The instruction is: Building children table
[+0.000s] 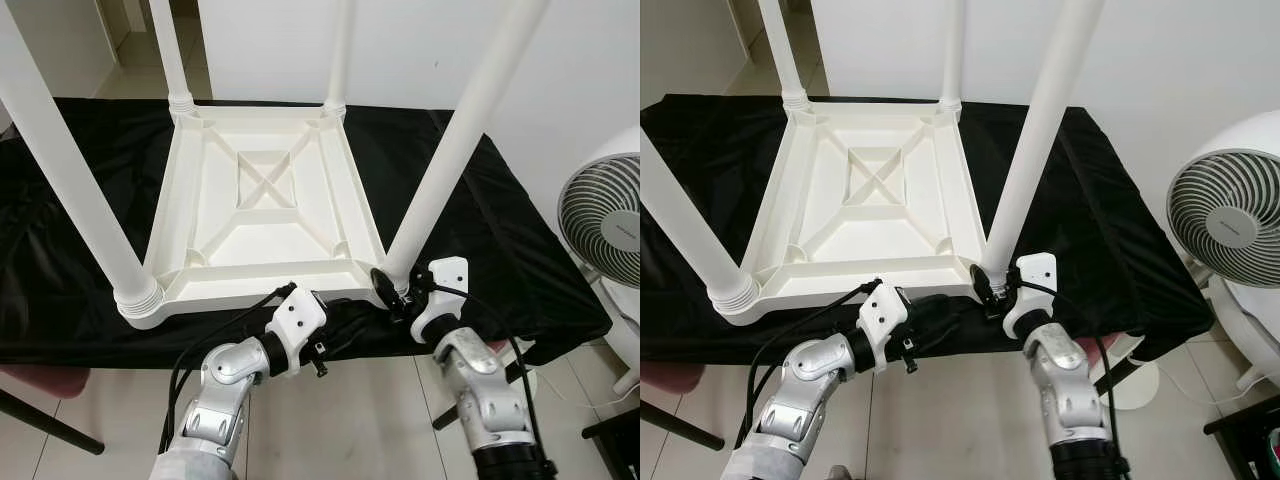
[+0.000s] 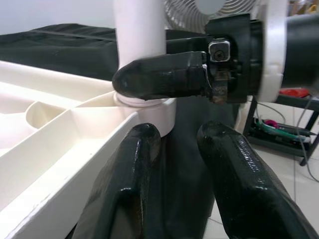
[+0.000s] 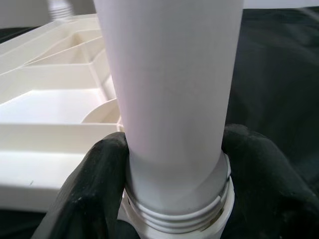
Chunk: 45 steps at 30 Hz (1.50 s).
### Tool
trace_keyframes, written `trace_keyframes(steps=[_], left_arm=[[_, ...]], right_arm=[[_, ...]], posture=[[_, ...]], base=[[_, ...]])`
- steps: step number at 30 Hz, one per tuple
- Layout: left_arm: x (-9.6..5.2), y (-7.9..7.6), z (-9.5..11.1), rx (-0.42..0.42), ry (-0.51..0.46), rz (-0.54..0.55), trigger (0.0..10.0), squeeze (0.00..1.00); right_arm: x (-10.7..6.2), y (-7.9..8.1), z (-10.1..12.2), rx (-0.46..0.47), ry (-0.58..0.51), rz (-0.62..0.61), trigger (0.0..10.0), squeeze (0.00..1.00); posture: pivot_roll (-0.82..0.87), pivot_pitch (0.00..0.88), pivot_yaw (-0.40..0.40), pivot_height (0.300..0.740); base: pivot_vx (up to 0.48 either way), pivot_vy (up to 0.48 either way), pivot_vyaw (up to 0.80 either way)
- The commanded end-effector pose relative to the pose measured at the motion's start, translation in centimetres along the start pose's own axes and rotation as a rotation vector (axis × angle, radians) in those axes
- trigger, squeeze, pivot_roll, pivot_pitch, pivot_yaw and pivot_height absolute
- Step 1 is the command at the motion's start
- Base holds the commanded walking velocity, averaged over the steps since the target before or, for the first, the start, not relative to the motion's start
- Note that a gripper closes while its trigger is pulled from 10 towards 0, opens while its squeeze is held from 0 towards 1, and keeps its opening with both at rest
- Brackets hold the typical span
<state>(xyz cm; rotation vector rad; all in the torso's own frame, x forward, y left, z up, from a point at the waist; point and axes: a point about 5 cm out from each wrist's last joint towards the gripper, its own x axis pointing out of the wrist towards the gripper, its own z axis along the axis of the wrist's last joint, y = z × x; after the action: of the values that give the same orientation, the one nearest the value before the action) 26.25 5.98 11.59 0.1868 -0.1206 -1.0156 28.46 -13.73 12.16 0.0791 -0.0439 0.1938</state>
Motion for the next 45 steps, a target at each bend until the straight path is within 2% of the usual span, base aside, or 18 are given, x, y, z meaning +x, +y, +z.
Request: trace_keyframes(steps=[1,5,8,13,14,17,18,28,29,30,31,32,33,35,36,37,39,45], left_arm=[[0.0,0.6,0.0,0.000,0.006,0.140,10.0,0.00],[0.2,0.5,0.1,0.001,0.003,0.135,10.0,0.00],[0.3,0.5,0.1,0.001,0.002,0.136,10.0,0.00],[0.3,0.5,0.1,-0.001,0.002,0.136,10.0,0.00],[0.3,0.6,0.1,-0.001,0.002,0.137,10.0,0.00],[0.3,0.6,0.1,0.000,0.002,0.139,10.0,0.00],[0.3,0.6,0.1,0.000,0.001,0.139,10.0,0.00],[0.3,0.6,0.1,0.001,0.001,0.141,10.0,0.00],[0.3,0.6,0.1,0.001,0.001,0.140,10.0,0.00],[0.3,0.6,0.1,0.001,0.001,0.140,10.0,0.00],[0.2,0.6,0.1,0.002,0.001,0.138,10.0,0.00],[0.2,0.6,0.1,0.002,0.001,0.138,10.0,0.00],[0.2,0.6,0.2,0.004,-0.001,0.135,10.0,0.00],[0.2,0.6,0.2,0.004,-0.001,0.135,10.0,0.00],[0.2,0.7,0.4,0.008,-0.002,0.133,10.0,0.00],[0.2,0.7,0.4,0.008,-0.002,0.133,10.0,0.00],[0.2,0.9,0.6,0.017,-0.008,0.133,10.0,0.00],[0.1,1.0,0.9,0.027,-0.011,0.133,10.0,0.00]], right_arm=[[-0.3,-0.1,-1.0,0.002,0.054,-0.078,0.0,0.00],[-0.6,0.3,-1.2,-0.003,0.076,-0.271,0.0,0.00],[-0.8,0.1,-1.1,-0.035,0.074,-0.324,0.0,0.00],[-0.8,0.0,-1.1,-0.032,0.087,-0.328,0.0,0.00],[-0.7,0.0,-1.2,-0.025,0.097,-0.322,10.0,0.00],[-0.7,-0.2,-1.3,-0.008,0.102,-0.327,10.0,0.00],[-0.7,-0.3,-1.3,-0.009,0.094,-0.328,10.0,1.00],[-0.5,-1.3,-0.8,-0.039,0.050,-0.238,10.0,1.00],[-0.4,-1.8,-0.4,-0.060,0.037,-0.167,10.0,1.00],[-0.4,-1.8,-0.4,-0.060,0.037,-0.167,10.0,1.00],[-0.3,-2.1,0.0,-0.084,0.018,-0.064,10.0,0.00],[-0.3,-2.1,0.0,-0.084,0.018,-0.064,10.0,0.00],[-0.4,-2.2,0.4,-0.110,0.008,0.055,10.0,0.00],[-0.4,-2.2,0.4,-0.110,0.008,0.055,10.0,0.00],[-0.5,-2.4,0.7,-0.137,0.004,0.144,10.0,0.00],[-0.5,-2.4,0.7,-0.137,0.004,0.144,10.0,0.00],[-0.4,-2.5,1.0,-0.180,0.006,0.275,10.0,0.00],[0.3,-2.7,1.3,-0.238,0.005,0.385,10.0,0.00]], posture=[[0.04,0.084,-0.014,0.740],[0.04,0.081,-0.018,0.740],[0.04,0.077,-0.018,0.740],[0.05,0.077,-0.021,0.740],[0.04,0.074,-0.020,0.740],[0.05,0.074,-0.022,0.740],[0.05,0.073,-0.022,0.740],[0.05,0.070,-0.022,0.740],[0.05,0.068,-0.021,0.740],[0.05,0.068,-0.021,0.740],[0.05,0.067,-0.020,0.740],[0.05,0.067,-0.020,0.740],[0.05,0.067,-0.020,0.740],[0.05,0.067,-0.020,0.740],[0.05,0.067,-0.020,0.740],[0.05,0.067,-0.020,0.740],[0.05,0.062,-0.020,0.740],[0.06,0.058,-0.020,0.740]], base=[[0.000,0.000,0.00],[0.000,0.000,0.00],[0.000,0.000,0.00],[0.000,0.000,0.00],[0.000,0.000,0.00],[0.000,0.000,0.00],[0.000,0.000,0.00],[0.000,0.000,0.00],[0.000,0.000,0.00],[0.000,0.000,0.00],[0.000,0.000,0.00],[0.000,0.000,0.00],[0.000,0.000,0.00],[0.000,0.000,0.00],[0.000,0.000,0.00],[0.000,0.000,0.00],[0.000,0.000,0.00],[0.000,0.000,0.00]])
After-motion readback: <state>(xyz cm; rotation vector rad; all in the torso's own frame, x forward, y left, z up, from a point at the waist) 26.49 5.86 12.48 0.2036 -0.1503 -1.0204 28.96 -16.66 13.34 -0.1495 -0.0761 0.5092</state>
